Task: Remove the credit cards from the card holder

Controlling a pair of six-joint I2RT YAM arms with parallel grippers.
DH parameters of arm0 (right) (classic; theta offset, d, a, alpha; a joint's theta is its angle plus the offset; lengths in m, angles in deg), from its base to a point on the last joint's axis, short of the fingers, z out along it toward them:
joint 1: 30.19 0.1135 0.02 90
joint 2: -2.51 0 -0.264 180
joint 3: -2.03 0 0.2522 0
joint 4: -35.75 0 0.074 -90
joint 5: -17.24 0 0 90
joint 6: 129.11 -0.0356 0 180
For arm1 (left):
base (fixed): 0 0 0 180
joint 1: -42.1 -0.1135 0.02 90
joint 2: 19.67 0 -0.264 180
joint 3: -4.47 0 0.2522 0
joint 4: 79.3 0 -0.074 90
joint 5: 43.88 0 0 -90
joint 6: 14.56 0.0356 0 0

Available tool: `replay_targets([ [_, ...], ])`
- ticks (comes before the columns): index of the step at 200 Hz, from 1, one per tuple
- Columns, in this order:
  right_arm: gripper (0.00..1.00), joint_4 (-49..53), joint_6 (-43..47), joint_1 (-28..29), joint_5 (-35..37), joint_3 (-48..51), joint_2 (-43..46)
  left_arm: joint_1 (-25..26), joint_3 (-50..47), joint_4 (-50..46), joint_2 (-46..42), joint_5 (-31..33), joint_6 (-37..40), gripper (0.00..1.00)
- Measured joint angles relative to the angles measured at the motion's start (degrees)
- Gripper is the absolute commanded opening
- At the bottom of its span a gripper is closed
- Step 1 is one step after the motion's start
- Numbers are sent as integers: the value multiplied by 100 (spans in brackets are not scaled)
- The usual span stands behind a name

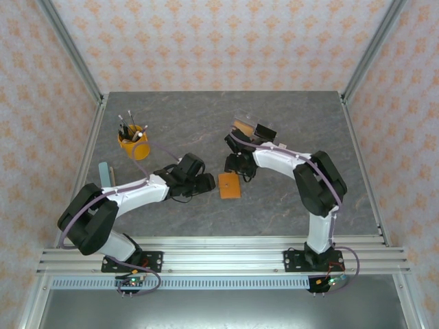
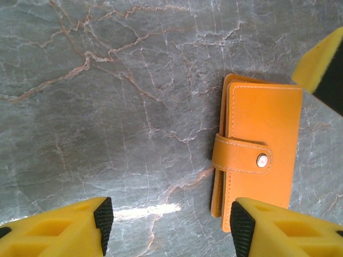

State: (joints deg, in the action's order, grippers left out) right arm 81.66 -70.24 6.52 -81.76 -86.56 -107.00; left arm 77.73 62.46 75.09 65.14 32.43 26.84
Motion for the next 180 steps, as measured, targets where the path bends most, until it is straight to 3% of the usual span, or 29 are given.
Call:
replay_targets([
  [60,65,557,251,-2,505,-9,-63,66,0,-4,0,59,-26,65],
  [100,64,649,227,-2,686,619,407,201,0,-13,0,61,-138,64],
  [139,64,645,258,68,133,1473,1014,494,-2,-15,0,55,-389,61],
  [180,64,516,332,291,-240,1692,1272,581,-57,144,50,-7,-713,59],
])
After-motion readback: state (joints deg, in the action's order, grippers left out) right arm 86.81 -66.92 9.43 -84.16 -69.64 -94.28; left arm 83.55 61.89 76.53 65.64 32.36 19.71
